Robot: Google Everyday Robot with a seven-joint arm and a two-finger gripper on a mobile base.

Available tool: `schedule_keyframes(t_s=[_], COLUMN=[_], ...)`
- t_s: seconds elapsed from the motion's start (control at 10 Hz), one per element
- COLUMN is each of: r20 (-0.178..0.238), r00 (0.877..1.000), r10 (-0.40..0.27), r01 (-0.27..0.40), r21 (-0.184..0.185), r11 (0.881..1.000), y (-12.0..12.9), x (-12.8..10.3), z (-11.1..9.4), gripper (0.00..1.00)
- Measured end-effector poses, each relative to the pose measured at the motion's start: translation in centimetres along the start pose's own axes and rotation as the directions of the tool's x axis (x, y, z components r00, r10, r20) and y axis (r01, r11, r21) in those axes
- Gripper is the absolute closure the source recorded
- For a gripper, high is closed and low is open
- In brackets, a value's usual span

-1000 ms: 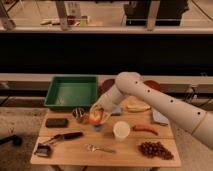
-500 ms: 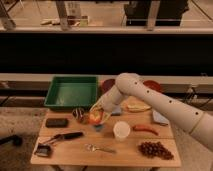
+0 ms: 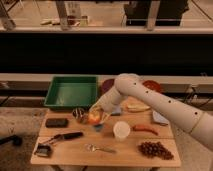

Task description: Place apple in plastic cup

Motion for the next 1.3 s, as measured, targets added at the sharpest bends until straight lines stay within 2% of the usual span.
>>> schedule_keyframes(t_s=[0.8, 1.0, 1.3], r20=[-0.015, -0.048, -0.112], r00=[0.999, 0.999, 0.994], r10=[0.031, 0.014, -0.011], r01=[-0.031, -0.013, 0.018], r21=[0.000, 0.020, 0.065], r11=[1.000, 1.000, 0.998], y=[0.2, -0.6, -2.6], x=[0.8, 0.8, 0.1], z=[0.0, -1.2, -4.8], gripper=[0.20, 0.20, 0.20])
